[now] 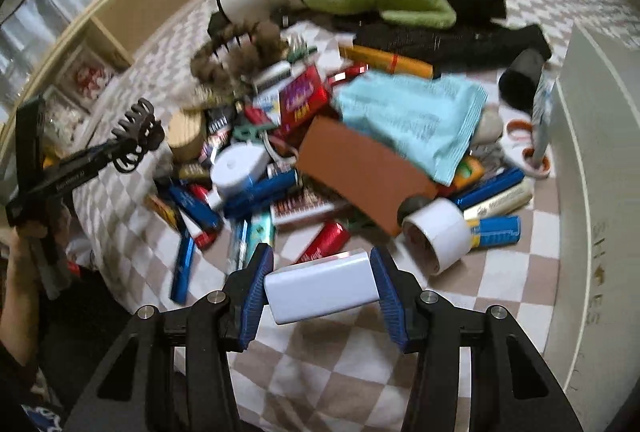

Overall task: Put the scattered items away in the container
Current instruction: 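Close the left gripper on the claw clip while the right grasps the power bank, then carry the power bank over the box with the right gripper while the left carries the clip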

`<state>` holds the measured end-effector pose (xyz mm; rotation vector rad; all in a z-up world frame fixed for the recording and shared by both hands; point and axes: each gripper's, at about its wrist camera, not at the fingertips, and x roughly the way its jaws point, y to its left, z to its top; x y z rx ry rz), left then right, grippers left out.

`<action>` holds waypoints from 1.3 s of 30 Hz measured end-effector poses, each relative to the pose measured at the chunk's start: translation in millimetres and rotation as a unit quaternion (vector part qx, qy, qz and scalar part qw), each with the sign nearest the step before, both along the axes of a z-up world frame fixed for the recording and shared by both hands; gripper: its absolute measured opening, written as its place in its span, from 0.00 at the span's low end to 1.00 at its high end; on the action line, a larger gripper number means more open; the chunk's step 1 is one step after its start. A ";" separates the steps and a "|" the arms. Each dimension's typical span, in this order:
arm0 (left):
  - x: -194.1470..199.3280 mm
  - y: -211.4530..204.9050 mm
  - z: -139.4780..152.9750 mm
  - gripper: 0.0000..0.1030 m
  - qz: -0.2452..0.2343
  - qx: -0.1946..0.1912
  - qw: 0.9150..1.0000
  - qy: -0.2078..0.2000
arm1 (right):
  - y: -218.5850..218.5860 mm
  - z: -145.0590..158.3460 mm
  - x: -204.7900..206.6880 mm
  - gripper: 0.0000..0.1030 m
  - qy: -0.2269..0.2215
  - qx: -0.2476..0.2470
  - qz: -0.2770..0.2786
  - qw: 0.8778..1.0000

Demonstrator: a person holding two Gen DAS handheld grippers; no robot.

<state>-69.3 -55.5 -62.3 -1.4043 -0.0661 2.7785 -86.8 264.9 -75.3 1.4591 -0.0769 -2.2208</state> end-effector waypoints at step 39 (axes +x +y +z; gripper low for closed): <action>23.2 160.4 104.4 0.35 -0.153 0.009 0.979 0.137 | 142.0 132.9 11.8 0.50 0.165 -0.094 -0.188 0.964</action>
